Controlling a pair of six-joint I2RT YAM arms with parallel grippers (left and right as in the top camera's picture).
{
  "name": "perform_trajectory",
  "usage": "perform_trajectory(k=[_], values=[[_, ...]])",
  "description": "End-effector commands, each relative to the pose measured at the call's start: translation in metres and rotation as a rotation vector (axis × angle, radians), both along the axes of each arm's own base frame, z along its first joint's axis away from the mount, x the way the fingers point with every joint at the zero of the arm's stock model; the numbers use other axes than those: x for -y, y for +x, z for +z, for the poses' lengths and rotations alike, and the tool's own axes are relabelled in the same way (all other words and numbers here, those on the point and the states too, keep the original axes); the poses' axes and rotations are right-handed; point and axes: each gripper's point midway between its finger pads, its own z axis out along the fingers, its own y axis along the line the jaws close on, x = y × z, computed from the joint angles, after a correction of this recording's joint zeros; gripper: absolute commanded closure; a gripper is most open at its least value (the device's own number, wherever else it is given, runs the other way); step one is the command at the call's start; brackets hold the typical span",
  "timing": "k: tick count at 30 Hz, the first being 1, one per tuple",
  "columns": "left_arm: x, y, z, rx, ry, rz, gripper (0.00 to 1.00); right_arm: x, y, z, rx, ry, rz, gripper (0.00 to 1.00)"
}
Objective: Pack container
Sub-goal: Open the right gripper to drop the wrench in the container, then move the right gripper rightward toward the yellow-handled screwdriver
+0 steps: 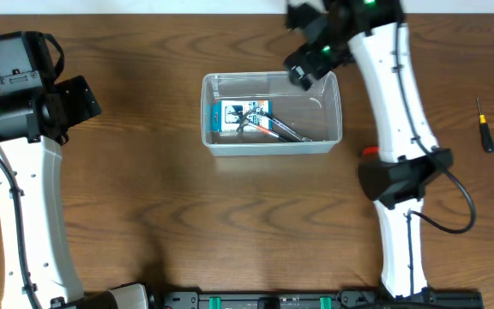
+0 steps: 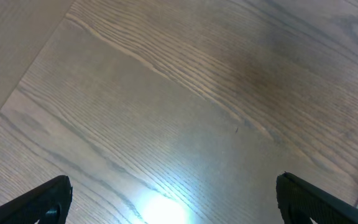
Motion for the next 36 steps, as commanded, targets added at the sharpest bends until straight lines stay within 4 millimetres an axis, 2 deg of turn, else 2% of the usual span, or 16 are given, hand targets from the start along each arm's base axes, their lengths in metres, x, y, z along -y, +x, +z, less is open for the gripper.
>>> perform_trajectory(k=[1, 4, 8, 13, 19, 25, 29, 33, 36], values=[[-0.004, -0.001, 0.001, -0.008, 0.02, -0.001, 0.02, 0.033, 0.003, 0.03, 0.042, 0.039, -0.204, 0.01], [-0.004, -0.001, 0.001, -0.008, 0.02, -0.001, 0.02, 0.057, 0.0, 0.045, 0.06, 0.049, -0.267, 0.01], [-0.004, -0.001, 0.001, -0.008, 0.02, -0.001, 0.02, 0.085, -0.013, 0.065, 0.081, 0.051, -0.323, 0.01], [-0.004, -0.001, 0.001, -0.008, 0.02, -0.001, 0.02, 0.119, -0.041, 0.072, 0.044, 0.036, -0.386, 0.01], [-0.004, -0.001, 0.001, -0.008, 0.02, -0.001, 0.02, 0.161, -0.088, 0.048, -0.088, -0.008, -0.44, 0.01], [-0.004, -0.001, 0.001, -0.008, 0.02, -0.001, 0.02, 0.184, -0.122, 0.019, -0.216, 0.036, -0.406, 0.01], [-0.004, -0.001, 0.001, -0.008, 0.02, -0.001, 0.02, 0.216, -0.132, 0.004, -0.266, -0.005, -0.49, 0.01], [-0.004, -0.001, 0.001, -0.008, 0.02, -0.001, 0.02, 0.226, -0.131, 0.003, -0.262, 0.029, -0.55, 0.01], [-0.004, -0.001, 0.001, -0.008, 0.02, -0.001, 0.02, 0.248, -0.127, 0.002, -0.224, -0.045, -0.581, 0.01]])
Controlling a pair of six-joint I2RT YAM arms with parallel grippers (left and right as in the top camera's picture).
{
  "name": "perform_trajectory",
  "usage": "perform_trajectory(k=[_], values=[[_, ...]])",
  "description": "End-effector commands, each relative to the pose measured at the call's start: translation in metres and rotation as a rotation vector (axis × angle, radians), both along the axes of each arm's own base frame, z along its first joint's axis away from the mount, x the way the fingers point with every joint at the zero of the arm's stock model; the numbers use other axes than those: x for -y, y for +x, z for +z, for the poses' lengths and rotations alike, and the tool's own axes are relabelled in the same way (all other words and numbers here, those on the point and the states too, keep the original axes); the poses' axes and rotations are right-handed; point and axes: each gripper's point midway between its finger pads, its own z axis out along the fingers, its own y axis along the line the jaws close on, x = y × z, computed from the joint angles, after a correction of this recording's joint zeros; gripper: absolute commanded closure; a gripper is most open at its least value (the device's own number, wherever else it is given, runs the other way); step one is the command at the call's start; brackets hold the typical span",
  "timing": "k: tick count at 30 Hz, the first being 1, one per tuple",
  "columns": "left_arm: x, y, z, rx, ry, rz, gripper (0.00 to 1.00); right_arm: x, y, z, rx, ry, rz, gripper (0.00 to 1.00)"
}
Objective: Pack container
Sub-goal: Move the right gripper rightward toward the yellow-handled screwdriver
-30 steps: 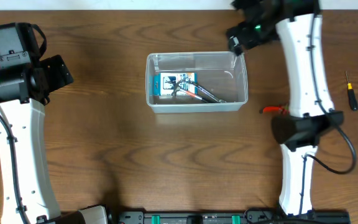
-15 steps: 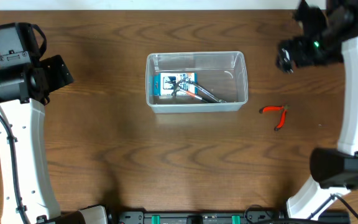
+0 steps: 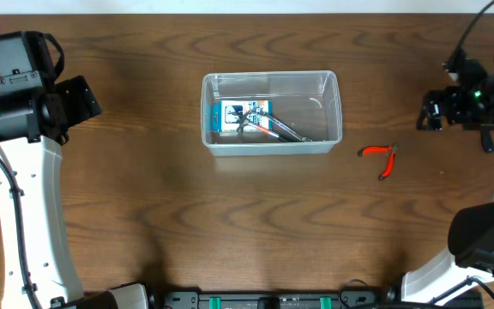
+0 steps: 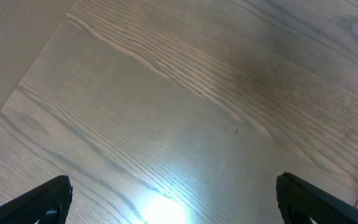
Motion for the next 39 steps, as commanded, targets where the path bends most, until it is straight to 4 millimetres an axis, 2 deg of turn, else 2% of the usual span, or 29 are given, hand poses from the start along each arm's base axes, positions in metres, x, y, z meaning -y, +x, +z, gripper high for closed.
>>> perform_trajectory(k=[1, 6, 11, 13, 21, 25, 26, 28, 32, 39], values=[[-0.004, -0.001, 0.001, -0.008, 0.02, -0.001, 0.02, 0.022, -0.002, 0.005, 0.025, -0.094, -0.011, 0.01], [-0.004, -0.001, 0.001, -0.008, 0.02, -0.001, 0.02, 0.05, 0.005, 0.006, 0.067, -0.174, 0.031, 0.01], [-0.004, -0.001, 0.001, -0.008, 0.02, -0.001, 0.02, 0.065, 0.005, 0.004, 0.088, -0.211, 0.236, 0.01], [-0.004, -0.001, 0.001, -0.008, 0.02, -0.001, 0.02, 0.075, 0.006, 0.003, 0.096, -0.223, 0.267, 0.01], [-0.004, -0.001, 0.001, -0.008, 0.02, -0.001, 0.02, 0.144, 0.025, -0.011, 0.171, -0.298, 0.134, 0.01], [-0.004, -0.001, 0.001, -0.008, 0.02, -0.001, 0.02, 0.191, 0.033, -0.015, 0.186, -0.418, 0.015, 0.01], [-0.004, -0.001, 0.001, -0.008, 0.02, -0.001, 0.02, 0.197, 0.035, -0.017, 0.195, -0.422, 0.002, 0.01], [-0.004, -0.001, 0.001, -0.008, 0.02, -0.001, 0.02, 0.202, 0.041, -0.024, 0.216, -0.402, -0.005, 0.01], [-0.004, -0.001, 0.001, -0.008, 0.02, -0.001, 0.02, 0.196, 0.05, -0.047, 0.217, -0.315, -0.011, 0.01], [-0.004, -0.001, 0.001, -0.008, 0.02, -0.001, 0.02, 0.195, 0.054, -0.104, 0.115, -0.23, -0.01, 0.01]])
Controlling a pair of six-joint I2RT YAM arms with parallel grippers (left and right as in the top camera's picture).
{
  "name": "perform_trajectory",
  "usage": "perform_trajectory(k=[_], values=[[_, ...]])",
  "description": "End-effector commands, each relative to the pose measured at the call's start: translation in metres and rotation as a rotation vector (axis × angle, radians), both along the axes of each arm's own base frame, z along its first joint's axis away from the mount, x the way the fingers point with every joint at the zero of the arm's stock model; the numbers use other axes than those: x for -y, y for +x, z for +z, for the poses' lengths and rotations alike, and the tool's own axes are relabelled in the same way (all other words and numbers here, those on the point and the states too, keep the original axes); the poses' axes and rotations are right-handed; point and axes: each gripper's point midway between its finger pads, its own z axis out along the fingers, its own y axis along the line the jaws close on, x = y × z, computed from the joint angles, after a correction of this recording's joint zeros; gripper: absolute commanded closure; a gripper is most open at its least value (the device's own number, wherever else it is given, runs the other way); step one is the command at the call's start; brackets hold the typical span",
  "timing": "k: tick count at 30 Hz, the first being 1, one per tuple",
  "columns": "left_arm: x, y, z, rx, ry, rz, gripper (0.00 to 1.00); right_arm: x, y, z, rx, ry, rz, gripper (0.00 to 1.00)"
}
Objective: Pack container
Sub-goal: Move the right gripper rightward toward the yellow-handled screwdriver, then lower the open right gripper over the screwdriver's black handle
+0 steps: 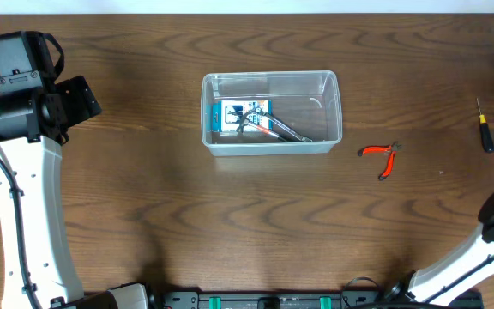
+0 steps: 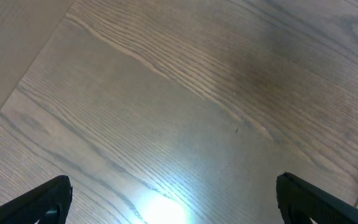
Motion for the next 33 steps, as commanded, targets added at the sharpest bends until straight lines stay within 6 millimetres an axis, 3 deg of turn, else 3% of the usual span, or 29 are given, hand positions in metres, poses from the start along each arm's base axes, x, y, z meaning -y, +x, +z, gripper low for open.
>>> perform_trajectory(k=[1, 6, 19, 22, 28, 33], values=[[-0.004, -0.001, 0.001, -0.008, 0.02, -0.001, 0.02, -0.005, 0.002, -0.032, -0.047, 0.069, -0.025, 0.01], [-0.004, -0.001, 0.001, -0.008, 0.02, -0.001, 0.02, -0.007, 0.0, -0.067, -0.117, 0.109, -0.04, 0.01], [-0.004, -0.001, 0.001, -0.008, 0.02, -0.001, 0.02, -0.01, 0.013, -0.11, -0.155, 0.112, -0.063, 0.01], [-0.004, -0.001, 0.001, -0.008, 0.02, -0.001, 0.02, -0.006, 0.024, -0.109, -0.132, 0.072, -0.084, 0.01], [-0.004, -0.001, 0.001, -0.008, 0.02, -0.001, 0.02, 0.003, 0.051, -0.084, -0.049, 0.013, -0.092, 0.01], [-0.004, -0.001, 0.001, -0.008, 0.02, -0.001, 0.02, 0.008, 0.048, -0.082, -0.035, 0.049, -0.153, 0.01]])
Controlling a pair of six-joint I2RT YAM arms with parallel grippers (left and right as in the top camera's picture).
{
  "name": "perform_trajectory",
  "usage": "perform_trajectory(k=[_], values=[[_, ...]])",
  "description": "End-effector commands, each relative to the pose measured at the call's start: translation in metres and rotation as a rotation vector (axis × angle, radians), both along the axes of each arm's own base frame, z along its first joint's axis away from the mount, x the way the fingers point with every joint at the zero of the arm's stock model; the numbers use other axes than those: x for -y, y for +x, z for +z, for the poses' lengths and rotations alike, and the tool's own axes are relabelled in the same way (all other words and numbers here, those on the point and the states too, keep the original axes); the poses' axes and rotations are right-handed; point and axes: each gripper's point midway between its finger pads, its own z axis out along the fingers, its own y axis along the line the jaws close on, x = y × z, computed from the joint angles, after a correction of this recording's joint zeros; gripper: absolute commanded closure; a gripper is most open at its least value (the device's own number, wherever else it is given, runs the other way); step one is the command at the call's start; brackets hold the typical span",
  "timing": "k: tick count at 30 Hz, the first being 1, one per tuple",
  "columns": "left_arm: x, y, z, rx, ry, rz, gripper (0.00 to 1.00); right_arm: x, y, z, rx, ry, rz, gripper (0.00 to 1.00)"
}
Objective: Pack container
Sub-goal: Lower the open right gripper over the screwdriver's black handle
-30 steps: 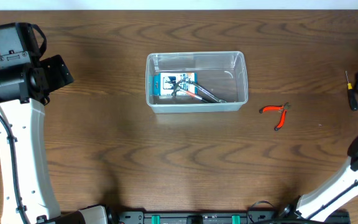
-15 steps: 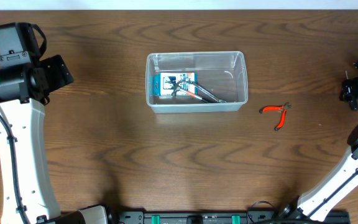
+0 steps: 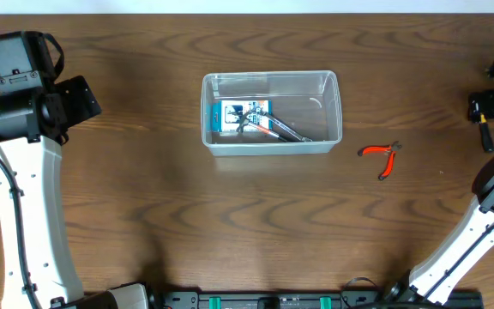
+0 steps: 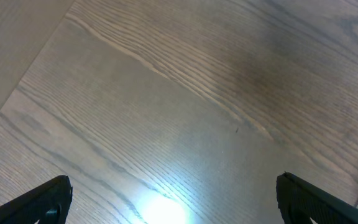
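The clear plastic container (image 3: 270,137) stands mid-table and holds a blue package (image 3: 238,116) and a dark tool with red handles (image 3: 274,128). Red-handled pliers (image 3: 382,158) lie on the wood to its right. Further right lies a black screwdriver (image 3: 485,137), its upper end under my right gripper (image 3: 490,106); whether that gripper's jaws are open is too small to tell. My left gripper (image 4: 174,202) hangs open over bare wood at the far left, with nothing between its fingers (image 4: 48,199).
The brown wooden table (image 3: 230,223) runs to all edges of the overhead view. My left arm (image 3: 24,172) stretches down the left side, and my right arm (image 3: 478,223) down the right side.
My right gripper was at the far right edge, just beside the screwdriver. It now sits a little to the left, over the screwdriver's upper end. The left arm has not moved.
My right gripper was first over the container's back right corner. Then it was out at the right by the screwdriver, then at the very edge of the view. It now stands over the screwdriver's top. The left gripper stayed open and still.
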Motion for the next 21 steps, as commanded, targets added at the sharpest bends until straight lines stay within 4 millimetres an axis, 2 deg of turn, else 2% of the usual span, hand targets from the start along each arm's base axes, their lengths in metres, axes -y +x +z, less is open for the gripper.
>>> perform_trajectory(k=[1, 6, 10, 21], values=[[-0.004, -0.001, 0.001, -0.008, 0.02, -0.001, 0.02, 0.001, -0.001, -0.002, 0.017, 0.045, -0.052, 0.01], [-0.004, -0.001, 0.001, -0.008, 0.02, -0.001, 0.02, 0.0, -0.01, -0.007, -0.002, 0.094, -0.063, 0.01], [-0.004, -0.001, 0.001, -0.008, 0.02, -0.001, 0.02, -0.004, -0.017, -0.009, -0.045, 0.092, -0.002, 0.01], [-0.004, -0.001, 0.001, -0.008, 0.02, -0.001, 0.02, 0.0, -0.008, -0.008, -0.015, 0.064, -0.009, 0.01]])
